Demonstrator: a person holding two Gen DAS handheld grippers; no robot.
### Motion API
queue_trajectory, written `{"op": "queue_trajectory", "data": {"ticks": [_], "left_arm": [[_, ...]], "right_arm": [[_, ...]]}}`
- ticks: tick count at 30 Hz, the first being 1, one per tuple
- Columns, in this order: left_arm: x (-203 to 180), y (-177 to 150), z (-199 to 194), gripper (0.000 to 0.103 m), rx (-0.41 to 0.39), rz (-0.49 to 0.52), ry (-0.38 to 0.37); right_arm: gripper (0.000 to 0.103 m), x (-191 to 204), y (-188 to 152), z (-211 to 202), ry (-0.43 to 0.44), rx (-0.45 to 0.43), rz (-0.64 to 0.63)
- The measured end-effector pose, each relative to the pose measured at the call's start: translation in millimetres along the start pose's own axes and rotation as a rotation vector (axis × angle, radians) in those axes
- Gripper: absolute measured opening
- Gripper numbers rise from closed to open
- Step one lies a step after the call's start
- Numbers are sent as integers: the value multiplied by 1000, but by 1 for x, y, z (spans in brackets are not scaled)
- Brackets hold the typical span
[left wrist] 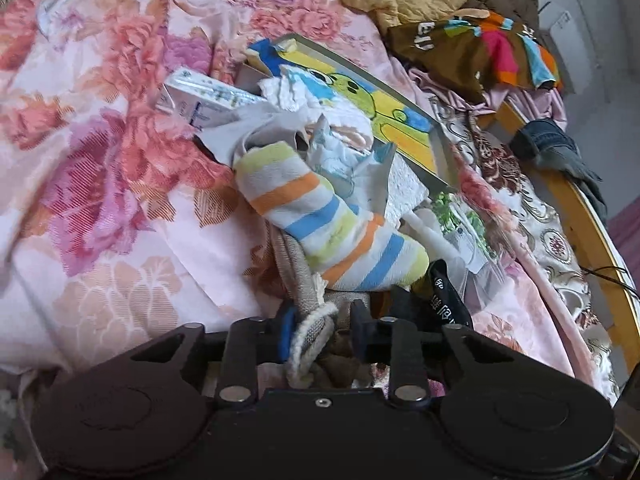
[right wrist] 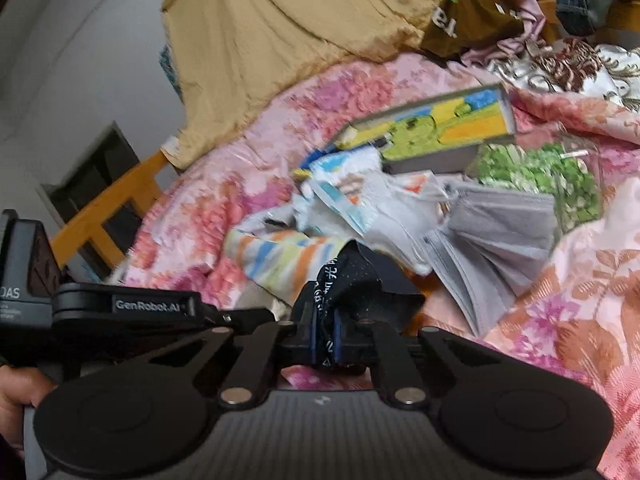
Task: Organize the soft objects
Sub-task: 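Lift the black cloth with the right gripper while the left gripper grasps and lifts the beige pouch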
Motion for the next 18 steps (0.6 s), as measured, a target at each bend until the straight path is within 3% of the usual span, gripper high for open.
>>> {"op": "queue_trajectory", "data": {"ticks": [6, 18], "left_arm": [[-10, -4, -15, 28, 48, -44, -1], [-27, -17, -67, 25, 6, -133, -9]], "right_arm": [[9, 8, 8, -14, 55, -62, -1], [9, 14, 20, -40, 94, -181, -11]]}}
Point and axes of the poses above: each gripper's, at about its wrist camera, not at the fingertips, and z roughly the way its jaws point, x to its left, y to its top, the point moved 7 cm from there along z, roughly the way its jaws point, and after that the axes turned 8 degrees about -y, right-handed, at the moved point
